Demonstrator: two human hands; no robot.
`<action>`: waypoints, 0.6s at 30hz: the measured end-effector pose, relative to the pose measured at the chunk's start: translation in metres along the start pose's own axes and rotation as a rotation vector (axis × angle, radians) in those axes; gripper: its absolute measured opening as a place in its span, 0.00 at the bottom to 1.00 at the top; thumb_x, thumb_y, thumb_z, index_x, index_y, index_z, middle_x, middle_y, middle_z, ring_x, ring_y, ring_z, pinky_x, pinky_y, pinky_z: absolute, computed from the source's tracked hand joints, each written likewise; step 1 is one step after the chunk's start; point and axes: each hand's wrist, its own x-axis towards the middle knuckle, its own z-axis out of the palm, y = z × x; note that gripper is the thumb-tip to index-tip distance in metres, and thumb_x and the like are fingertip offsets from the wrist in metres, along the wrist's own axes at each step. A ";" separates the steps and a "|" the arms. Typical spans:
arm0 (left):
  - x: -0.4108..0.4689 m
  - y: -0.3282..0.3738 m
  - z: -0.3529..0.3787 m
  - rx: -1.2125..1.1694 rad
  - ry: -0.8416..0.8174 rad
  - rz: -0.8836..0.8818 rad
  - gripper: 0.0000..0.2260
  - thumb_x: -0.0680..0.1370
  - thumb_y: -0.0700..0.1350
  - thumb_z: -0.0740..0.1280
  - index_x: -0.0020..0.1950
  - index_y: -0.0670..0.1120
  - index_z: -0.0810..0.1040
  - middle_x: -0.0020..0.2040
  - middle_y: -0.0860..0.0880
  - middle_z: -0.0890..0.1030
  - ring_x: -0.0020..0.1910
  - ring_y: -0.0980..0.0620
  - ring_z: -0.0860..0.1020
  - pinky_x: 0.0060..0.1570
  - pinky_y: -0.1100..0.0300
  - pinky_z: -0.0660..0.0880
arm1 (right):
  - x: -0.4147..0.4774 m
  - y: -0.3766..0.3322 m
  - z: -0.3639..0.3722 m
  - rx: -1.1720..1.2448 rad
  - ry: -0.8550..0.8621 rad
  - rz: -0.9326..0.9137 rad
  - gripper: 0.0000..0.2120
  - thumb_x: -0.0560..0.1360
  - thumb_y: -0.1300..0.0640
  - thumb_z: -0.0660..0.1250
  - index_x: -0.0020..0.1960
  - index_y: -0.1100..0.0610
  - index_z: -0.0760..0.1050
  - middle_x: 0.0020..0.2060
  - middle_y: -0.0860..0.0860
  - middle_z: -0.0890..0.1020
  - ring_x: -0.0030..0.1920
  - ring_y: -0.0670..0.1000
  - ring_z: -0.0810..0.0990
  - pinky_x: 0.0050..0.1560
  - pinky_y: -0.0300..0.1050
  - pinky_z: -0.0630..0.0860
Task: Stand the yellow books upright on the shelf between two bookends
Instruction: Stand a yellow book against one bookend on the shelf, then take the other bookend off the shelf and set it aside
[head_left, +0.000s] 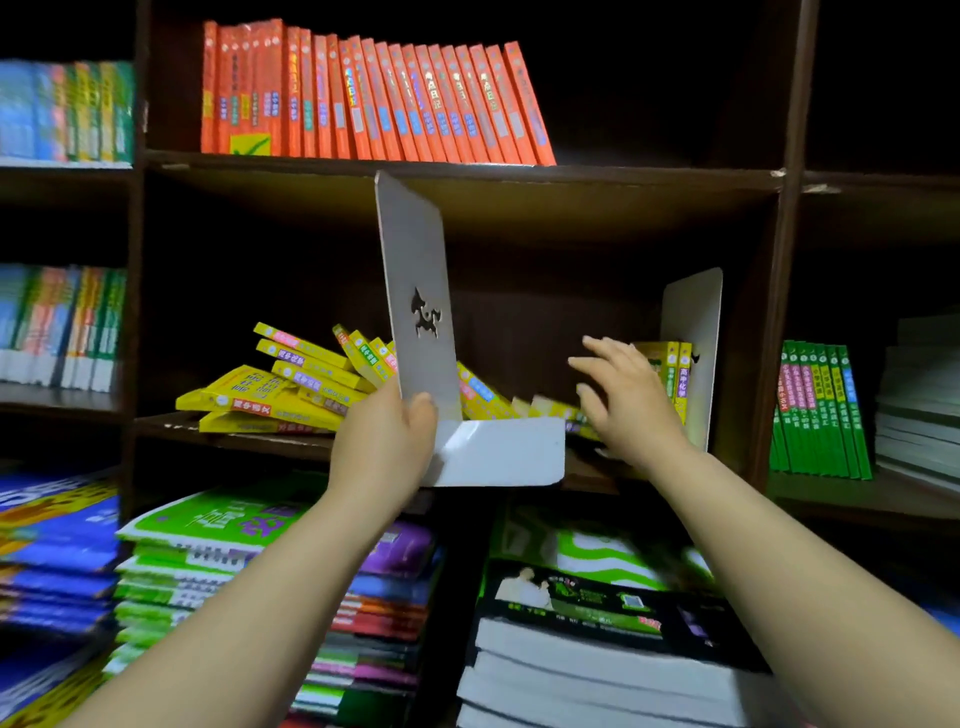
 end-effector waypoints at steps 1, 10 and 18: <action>-0.004 -0.002 -0.007 -0.018 0.007 -0.009 0.10 0.76 0.41 0.58 0.46 0.35 0.76 0.47 0.32 0.80 0.47 0.34 0.76 0.39 0.53 0.66 | -0.006 -0.012 -0.003 0.125 0.044 0.046 0.16 0.75 0.63 0.61 0.62 0.62 0.72 0.67 0.59 0.70 0.69 0.57 0.65 0.69 0.40 0.53; -0.058 -0.035 -0.099 -0.122 0.066 -0.128 0.18 0.71 0.47 0.58 0.51 0.36 0.77 0.50 0.33 0.81 0.50 0.37 0.78 0.39 0.55 0.66 | -0.067 -0.151 -0.002 0.737 -0.164 0.428 0.16 0.74 0.61 0.65 0.60 0.63 0.73 0.59 0.58 0.77 0.58 0.52 0.75 0.56 0.40 0.67; -0.138 -0.109 -0.189 -0.064 -0.158 -0.240 0.18 0.78 0.50 0.58 0.60 0.40 0.74 0.61 0.39 0.78 0.61 0.43 0.75 0.56 0.55 0.71 | -0.153 -0.249 0.044 0.948 -0.328 0.677 0.25 0.71 0.75 0.61 0.67 0.64 0.64 0.65 0.62 0.72 0.44 0.42 0.77 0.30 0.25 0.68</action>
